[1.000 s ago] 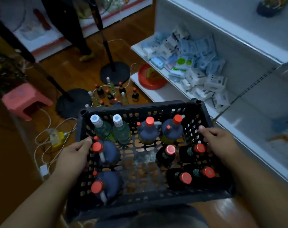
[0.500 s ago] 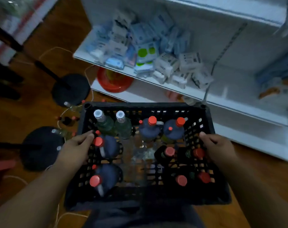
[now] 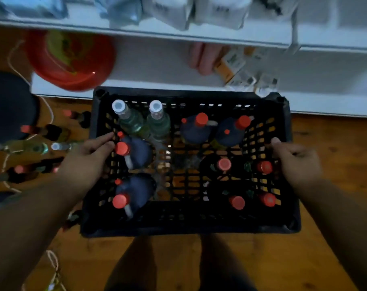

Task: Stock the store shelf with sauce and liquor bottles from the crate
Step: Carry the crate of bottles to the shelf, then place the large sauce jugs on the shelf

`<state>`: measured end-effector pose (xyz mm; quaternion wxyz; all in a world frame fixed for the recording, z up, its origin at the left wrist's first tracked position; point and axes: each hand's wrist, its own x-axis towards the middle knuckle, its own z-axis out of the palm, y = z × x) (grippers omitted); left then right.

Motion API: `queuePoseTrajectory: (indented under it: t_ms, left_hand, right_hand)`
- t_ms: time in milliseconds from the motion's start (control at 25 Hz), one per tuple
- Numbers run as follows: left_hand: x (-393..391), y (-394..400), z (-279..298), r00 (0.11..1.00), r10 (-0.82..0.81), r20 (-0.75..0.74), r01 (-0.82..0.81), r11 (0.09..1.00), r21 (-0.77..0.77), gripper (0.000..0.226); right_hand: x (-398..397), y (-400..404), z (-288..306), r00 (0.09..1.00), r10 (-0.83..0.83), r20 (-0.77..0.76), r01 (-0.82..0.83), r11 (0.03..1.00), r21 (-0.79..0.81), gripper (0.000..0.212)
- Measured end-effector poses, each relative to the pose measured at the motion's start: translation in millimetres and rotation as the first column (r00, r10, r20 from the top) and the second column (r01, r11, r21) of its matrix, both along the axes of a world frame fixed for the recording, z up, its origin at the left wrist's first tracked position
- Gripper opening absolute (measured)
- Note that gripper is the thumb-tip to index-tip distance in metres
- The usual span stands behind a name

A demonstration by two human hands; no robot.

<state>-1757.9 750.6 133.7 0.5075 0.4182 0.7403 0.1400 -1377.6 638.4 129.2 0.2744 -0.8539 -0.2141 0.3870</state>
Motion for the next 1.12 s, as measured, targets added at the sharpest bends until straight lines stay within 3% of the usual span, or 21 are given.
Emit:
queuePoseTrajectory:
  t_ms: [200,440,600,840,960,1040,1120]
  left_hand:
    - [5,46,-117,0.994,-0.100,-0.050,0.101,0.995,0.020,0.023]
    - [0,66,-201,0.995,-0.086,-0.045,0.087,0.996,0.016,0.018]
    - [-6,71,-229,0.996,-0.093,-0.014,0.093,0.996,0.009,0.021]
    - [-14,64,-236,0.976,-0.218,0.001,0.218,0.976,-0.011,0.030]
    - [-14,52,-222,0.926,-0.334,-0.173,0.332,0.942,-0.041,0.025]
    - [-8,34,-196,0.918,-0.296,-0.264,0.283,0.955,-0.089,0.038]
    - [8,10,-159,0.930,-0.225,-0.291,0.204,0.974,-0.102,0.033]
  right_hand:
    - [-3,29,-115,0.998,-0.068,0.010,0.068,0.996,-0.053,0.033]
    - [-7,60,-181,0.997,-0.052,-0.064,0.050,0.998,-0.026,0.027]
    - [-3,62,-207,0.994,-0.051,-0.092,0.048,0.998,-0.034,0.039]
    - [0,52,-219,0.991,0.022,-0.130,-0.027,0.999,-0.037,0.034]
    - [1,56,-209,0.980,0.125,-0.153,-0.147,0.980,-0.138,0.027]
    - [-7,54,-194,0.976,0.161,-0.145,-0.189,0.961,-0.202,0.032]
    - [-28,47,-172,0.968,0.243,-0.060,-0.250,0.927,-0.280,0.034]
